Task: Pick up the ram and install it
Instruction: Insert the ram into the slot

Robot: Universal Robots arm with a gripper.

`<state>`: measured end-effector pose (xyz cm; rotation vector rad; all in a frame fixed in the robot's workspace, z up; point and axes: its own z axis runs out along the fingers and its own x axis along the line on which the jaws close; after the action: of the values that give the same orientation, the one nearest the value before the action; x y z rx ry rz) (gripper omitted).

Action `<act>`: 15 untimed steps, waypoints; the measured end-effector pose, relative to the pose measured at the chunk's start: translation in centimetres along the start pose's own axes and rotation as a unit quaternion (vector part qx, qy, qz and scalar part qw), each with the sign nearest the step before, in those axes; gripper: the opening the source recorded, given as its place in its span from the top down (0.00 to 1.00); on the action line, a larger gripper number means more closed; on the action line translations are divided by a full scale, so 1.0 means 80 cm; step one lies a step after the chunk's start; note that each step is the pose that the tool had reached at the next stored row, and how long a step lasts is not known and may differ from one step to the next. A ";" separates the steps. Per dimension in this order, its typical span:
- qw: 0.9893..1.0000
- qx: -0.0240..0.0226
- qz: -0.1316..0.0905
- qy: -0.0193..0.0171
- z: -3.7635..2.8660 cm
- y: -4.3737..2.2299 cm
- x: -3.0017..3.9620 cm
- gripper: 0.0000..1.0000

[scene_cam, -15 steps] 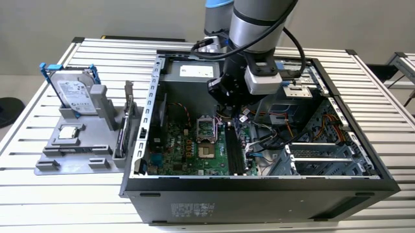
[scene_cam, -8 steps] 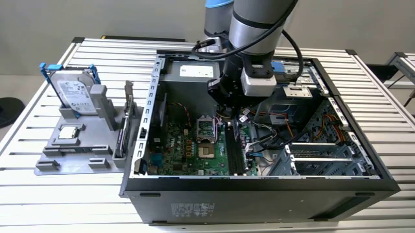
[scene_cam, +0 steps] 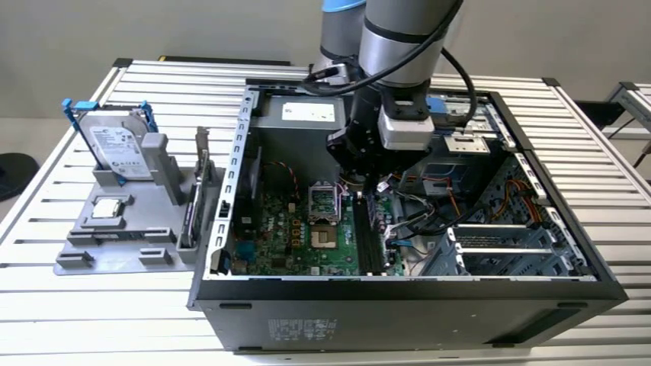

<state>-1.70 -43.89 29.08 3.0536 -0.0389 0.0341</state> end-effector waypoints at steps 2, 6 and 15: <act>1.000 -0.015 0.000 0.002 0.0005 0.0000 0.0000 1.00; 1.000 -0.015 0.000 0.002 0.0041 -0.0004 0.0016 1.00; 1.000 -0.012 0.000 0.000 0.0182 -0.0019 0.0115 1.00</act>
<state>-0.74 -43.89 27.64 3.0300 -0.0383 0.0344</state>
